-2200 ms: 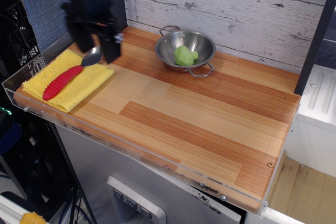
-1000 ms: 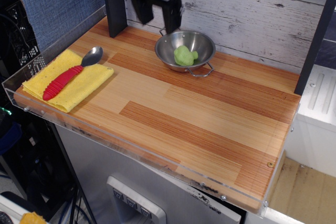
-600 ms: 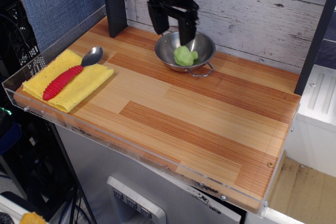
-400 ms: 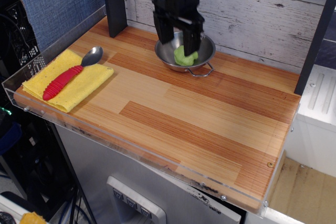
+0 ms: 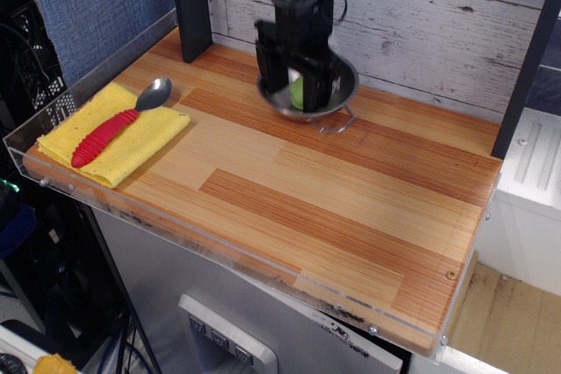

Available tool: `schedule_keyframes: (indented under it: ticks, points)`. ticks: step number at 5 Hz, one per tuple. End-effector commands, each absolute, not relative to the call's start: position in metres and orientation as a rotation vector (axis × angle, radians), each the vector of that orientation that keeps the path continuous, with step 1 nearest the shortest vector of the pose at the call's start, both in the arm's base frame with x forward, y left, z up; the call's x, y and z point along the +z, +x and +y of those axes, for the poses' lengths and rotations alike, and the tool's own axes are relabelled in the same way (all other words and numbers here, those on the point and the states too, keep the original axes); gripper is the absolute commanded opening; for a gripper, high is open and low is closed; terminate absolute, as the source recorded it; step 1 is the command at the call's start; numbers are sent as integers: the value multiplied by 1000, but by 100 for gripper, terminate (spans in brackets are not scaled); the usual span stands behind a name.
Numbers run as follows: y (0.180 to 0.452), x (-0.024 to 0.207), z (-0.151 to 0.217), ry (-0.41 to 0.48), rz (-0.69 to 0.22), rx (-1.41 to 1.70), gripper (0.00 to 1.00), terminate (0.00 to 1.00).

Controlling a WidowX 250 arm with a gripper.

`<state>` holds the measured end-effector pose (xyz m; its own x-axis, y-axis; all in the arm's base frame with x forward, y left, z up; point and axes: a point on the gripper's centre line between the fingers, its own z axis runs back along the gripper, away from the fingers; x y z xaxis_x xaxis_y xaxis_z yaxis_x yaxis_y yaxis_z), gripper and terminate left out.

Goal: Pick up the broccoli from the bowl and place it on the bottom right quarter of the table.

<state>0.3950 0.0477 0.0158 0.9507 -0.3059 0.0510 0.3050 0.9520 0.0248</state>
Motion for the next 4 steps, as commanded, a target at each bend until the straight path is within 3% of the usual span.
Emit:
schedule_keyframes:
  ticks: [1,2,4]
  points:
    - [382,-3,80,41,-3,-247,100,0]
    - [378,-4,85,44,-13,-229,0,0]
    - [371,30,88,49,-99,-238,0,0]
